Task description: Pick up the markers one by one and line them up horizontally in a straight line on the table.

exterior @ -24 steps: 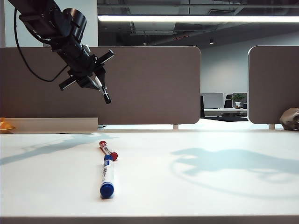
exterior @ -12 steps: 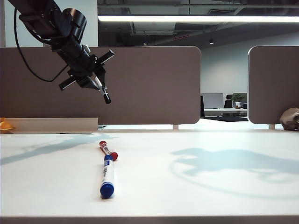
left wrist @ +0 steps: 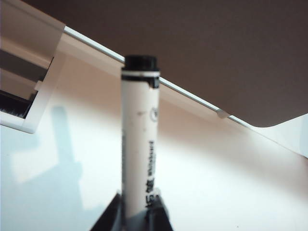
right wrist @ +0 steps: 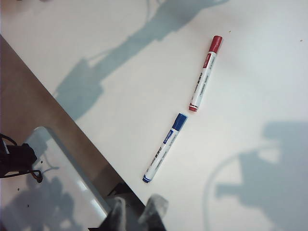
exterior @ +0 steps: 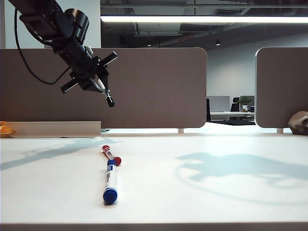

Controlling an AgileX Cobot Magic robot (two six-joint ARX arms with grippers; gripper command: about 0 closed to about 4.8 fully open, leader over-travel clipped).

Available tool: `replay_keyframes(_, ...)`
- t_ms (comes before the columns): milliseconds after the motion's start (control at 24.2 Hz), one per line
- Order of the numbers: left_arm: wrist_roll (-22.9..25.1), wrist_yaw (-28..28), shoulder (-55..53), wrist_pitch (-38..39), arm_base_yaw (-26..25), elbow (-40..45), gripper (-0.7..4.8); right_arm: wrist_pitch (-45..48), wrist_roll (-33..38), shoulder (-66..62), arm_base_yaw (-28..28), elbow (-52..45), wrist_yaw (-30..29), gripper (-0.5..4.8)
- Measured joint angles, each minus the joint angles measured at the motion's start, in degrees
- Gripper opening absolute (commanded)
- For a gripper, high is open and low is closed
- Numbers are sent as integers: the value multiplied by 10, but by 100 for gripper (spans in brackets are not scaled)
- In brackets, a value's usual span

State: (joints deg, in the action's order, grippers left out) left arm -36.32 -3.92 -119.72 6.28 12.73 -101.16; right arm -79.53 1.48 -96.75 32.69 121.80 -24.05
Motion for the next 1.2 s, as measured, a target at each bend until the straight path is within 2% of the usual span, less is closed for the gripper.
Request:
replay_keyframes(207,0,-10,-7,27,0,0,22,0,0,0,0,0,0,63)
replay_keyframes(455,-5,-49,-25,68,0,0,22,1,0,0,0,0,0,63)
replay_keyframes(703,-6,-50,-26,87,-2,0,22,1,0,0,0,0,0,63)
replay_keyframes(993,-7,-50,-26,145,-7,0,22,2,0,0,0,0,0,63)
replay_keyframes(1199,-7,-51,-26,151,-7,0,22,2,0,0,0,0,0,63)
